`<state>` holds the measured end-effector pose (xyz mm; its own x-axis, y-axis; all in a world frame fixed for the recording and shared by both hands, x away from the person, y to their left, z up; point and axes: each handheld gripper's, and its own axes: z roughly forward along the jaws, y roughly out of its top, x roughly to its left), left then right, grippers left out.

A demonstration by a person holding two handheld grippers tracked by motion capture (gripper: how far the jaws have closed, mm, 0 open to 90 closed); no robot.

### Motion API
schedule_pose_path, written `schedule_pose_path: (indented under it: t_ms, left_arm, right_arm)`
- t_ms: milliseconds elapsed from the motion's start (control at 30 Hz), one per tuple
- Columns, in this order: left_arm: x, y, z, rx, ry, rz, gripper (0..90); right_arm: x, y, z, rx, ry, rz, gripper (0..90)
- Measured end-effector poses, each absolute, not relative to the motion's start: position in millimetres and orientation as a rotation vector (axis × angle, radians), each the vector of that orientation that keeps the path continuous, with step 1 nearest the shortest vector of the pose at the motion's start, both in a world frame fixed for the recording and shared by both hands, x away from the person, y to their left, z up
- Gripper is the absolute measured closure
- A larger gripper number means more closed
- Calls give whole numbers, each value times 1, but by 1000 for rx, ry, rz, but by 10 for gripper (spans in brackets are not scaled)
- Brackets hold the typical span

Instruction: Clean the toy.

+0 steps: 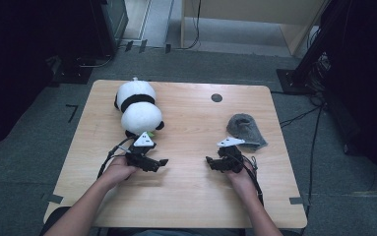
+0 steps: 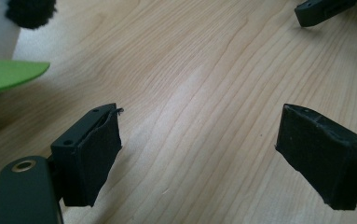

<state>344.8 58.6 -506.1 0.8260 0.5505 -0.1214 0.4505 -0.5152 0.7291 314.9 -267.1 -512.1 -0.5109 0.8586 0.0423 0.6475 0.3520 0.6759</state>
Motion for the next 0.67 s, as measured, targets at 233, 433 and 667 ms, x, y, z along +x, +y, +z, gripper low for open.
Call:
schedule_pose_path:
  t_ms: [233,433,667]
  left_arm:
    - [347,60,-511,2221,744,139,137]
    - [347,59,-513,2230,746,142,137]
    - [347,59,-513,2240,744,143,138]
  right_arm:
    - [314,-262,-517,1300,2277,955,246]
    - [313,-260,-522,1272,2258,998,174]
    - [312,-262,-523,1250,2259,1018,161]
